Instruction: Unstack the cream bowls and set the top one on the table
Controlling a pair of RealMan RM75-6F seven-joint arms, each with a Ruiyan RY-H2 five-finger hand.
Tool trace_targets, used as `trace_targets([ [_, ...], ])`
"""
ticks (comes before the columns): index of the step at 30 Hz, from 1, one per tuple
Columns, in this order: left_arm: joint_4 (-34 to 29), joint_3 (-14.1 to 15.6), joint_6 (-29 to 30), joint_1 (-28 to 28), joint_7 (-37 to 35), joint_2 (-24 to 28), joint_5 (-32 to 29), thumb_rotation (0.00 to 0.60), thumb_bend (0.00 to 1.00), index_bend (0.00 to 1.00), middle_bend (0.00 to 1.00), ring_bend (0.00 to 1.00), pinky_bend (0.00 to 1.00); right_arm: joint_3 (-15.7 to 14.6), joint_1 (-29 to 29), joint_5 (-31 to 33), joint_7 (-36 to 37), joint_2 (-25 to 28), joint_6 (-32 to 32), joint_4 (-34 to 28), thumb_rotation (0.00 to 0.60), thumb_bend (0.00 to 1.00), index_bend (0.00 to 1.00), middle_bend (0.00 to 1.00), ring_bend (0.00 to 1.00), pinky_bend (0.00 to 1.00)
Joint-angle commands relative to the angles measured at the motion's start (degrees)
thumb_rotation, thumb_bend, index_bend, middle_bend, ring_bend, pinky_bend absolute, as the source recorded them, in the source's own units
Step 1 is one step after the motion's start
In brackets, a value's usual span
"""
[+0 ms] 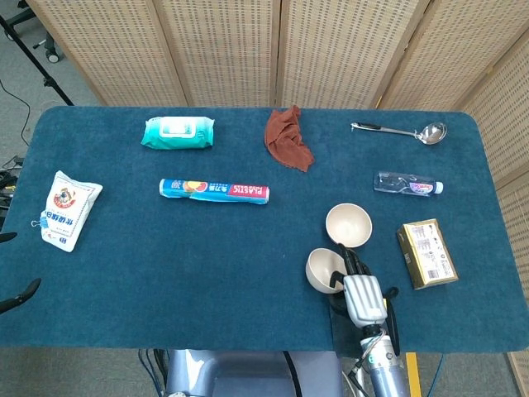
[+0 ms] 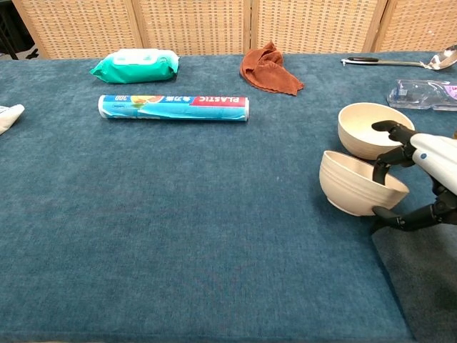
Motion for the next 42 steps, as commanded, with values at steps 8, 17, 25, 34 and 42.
trace_targets([
  [8,-0.03,0.05,0.07,0.04,0.05,-0.02,0.10,0.600,0.18,0.26,0.00,0.00,0.05,-0.21,-0.44,0.07,0.26,0.47,-0.39,-0.27,0.600,0.34,0.54,0.00,0.00,0.21],
  [17,-0.10,0.01,0.26,0.11,-0.08,-0.01,0.19,0.600,0.18,0.26,0.00,0.00,0.05,0.08,-0.60,0.17,-0.24,1.25,-0.38,-1.04,0.600,0.34,0.36,0.00,0.00,0.21],
  [25,-0.16,0.03,0.47,0.20,-0.22,0.03,0.39,0.600,0.18,0.26,0.00,0.00,0.05,1.34,-0.17,0.34,-3.85,2.00,0.58,-0.86,0.600,0.34,0.34,0.00,0.00,0.21],
  [34,-0.13,-0.02,0.63,0.25,-0.20,-0.03,0.39,0.600,0.18,0.26,0.00,0.00,0.05,3.14,0.52,1.79,-6.51,3.89,0.68,0.29,0.600,0.34,0.34,0.00,0.00,0.21],
  [42,-0.21,0.03,0.73,0.31,-0.03,-0.11,0.49,0.600,0.18,0.26,0.00,0.00,0.05,2.48,0.17,2.88,-7.19,5.12,0.50,0.40,0.600,0.34,0.32,0.00,0.00,0.21],
])
